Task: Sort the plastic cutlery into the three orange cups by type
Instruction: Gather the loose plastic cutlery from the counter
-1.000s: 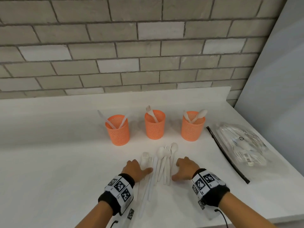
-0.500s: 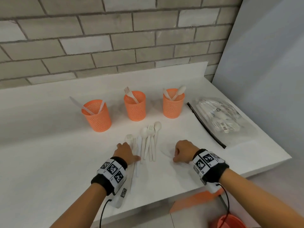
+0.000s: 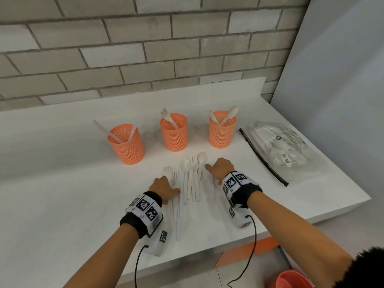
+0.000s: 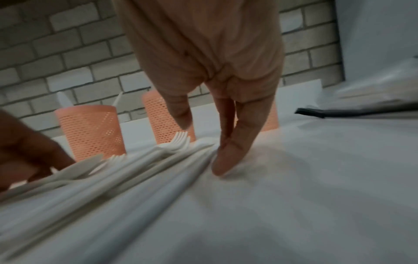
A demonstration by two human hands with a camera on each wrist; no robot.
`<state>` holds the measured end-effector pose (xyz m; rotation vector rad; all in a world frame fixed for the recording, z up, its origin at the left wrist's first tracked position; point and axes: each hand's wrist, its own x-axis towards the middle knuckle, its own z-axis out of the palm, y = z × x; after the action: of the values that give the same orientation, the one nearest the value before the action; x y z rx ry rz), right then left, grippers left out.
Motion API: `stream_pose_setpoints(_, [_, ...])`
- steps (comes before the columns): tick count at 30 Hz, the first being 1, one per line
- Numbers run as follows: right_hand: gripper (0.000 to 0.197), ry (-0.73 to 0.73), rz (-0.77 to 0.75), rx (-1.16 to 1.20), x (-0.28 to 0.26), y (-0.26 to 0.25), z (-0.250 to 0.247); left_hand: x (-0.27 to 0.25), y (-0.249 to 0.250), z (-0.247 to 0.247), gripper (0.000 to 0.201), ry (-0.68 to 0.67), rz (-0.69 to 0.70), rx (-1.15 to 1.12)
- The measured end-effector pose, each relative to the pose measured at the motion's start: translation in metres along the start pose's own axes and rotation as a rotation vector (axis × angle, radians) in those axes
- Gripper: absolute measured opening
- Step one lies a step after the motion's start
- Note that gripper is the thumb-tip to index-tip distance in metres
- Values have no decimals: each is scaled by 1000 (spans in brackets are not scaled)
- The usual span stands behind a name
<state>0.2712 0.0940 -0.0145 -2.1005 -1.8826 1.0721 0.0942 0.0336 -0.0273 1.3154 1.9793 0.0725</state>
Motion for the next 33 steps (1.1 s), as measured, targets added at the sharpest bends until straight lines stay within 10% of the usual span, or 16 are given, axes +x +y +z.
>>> stream_pose_setpoints(5, [117, -71, -22, -265, -13, -26, 23, 1, 15, -11, 20, -36, -45, -394])
stream_pose_setpoints(9, [132, -40, -26, -358, -15, -32, 45, -2, 26, -12, 20, -92, -69, -571])
stream_pose_setpoints(16, [73, -58, -65, -414, -18, -36, 36, -3, 31, -6, 22, -176, -79, -723])
stream_pose_setpoints(23, [76, -33, -45, -353, -19, -31, 45, -5, 24, -3, 16, -196, -71, -827])
stream_pose_setpoints(33, [31, -17, -125, -514, -15, -33, 38, -11, -7, -5, 10, -125, -65, -807])
